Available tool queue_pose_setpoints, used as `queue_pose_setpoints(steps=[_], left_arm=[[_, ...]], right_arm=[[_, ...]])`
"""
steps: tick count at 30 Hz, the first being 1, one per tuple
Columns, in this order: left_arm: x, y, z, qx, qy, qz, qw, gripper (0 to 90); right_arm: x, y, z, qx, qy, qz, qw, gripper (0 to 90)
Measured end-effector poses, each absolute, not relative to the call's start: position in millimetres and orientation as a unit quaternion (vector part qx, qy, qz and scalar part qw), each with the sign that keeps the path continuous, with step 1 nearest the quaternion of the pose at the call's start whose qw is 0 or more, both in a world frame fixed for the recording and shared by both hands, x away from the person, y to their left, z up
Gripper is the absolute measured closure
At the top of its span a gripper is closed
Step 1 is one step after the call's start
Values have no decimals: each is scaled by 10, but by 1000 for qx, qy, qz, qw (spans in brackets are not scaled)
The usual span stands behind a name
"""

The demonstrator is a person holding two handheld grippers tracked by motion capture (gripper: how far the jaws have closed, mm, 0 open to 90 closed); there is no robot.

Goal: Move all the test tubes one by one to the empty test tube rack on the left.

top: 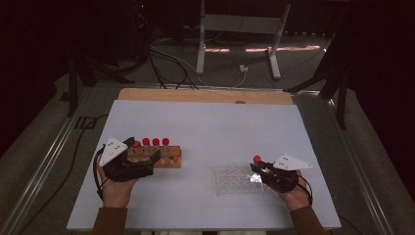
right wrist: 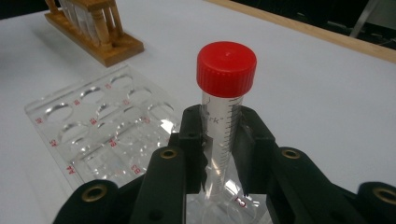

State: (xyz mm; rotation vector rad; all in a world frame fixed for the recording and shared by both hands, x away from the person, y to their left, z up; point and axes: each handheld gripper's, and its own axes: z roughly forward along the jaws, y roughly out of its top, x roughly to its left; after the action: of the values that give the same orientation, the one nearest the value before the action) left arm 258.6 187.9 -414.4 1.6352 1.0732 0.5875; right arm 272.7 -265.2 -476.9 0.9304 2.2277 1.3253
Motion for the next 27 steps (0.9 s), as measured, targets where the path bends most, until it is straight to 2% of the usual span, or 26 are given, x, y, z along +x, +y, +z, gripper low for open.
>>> queue_pose_setpoints(steps=[14,27], left_arm=[[2622,1356,-3946,726,383,214,530,15],[2693,1006,-3823,750,348,185,532,17]], right_arm=[[2665,-2717,-4544,325,774,502,208,737],[2603,-2661,-4295,332,765,509,212,737]])
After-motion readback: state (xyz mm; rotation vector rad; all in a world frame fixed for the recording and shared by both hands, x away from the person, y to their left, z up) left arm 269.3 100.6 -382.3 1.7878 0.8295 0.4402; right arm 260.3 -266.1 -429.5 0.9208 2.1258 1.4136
